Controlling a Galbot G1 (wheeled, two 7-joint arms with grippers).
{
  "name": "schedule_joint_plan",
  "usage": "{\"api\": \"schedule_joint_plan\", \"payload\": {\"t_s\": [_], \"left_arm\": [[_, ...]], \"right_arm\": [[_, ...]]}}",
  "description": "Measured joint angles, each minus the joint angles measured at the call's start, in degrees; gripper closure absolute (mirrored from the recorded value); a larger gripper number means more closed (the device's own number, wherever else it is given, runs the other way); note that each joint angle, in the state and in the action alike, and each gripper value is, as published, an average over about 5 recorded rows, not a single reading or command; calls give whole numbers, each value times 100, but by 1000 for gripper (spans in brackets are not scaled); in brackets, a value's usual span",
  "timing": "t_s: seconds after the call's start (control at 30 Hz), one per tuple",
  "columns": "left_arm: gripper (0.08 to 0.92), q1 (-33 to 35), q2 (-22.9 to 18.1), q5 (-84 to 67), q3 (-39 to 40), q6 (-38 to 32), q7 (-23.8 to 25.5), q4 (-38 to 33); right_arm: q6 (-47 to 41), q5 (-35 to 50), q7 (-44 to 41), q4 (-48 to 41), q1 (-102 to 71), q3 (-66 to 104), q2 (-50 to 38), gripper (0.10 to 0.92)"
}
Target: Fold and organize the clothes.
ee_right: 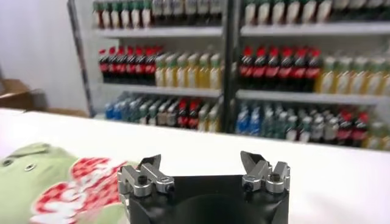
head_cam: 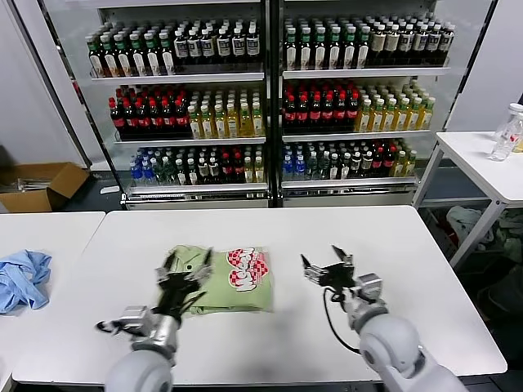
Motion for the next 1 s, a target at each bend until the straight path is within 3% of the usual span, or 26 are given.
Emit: {"api": "schedule_joint_plan", "payload": {"t_s": [0.23, 0.67, 1.0], "left_arm": [[177, 485, 200, 30, -654, -181, -107, -155], [177, 809, 426, -77, -1128, -277, -224, -198], [177, 867, 444, -152, -1168, -259, -246, -259]], "right_arm": [[-259, 143, 87, -684, 678, -856, 425, 246], [-462, 564, 266, -1736, 1353, -1607, 881, 601], [-476, 888, 296, -1930, 1443, -1635, 792, 881]]}}
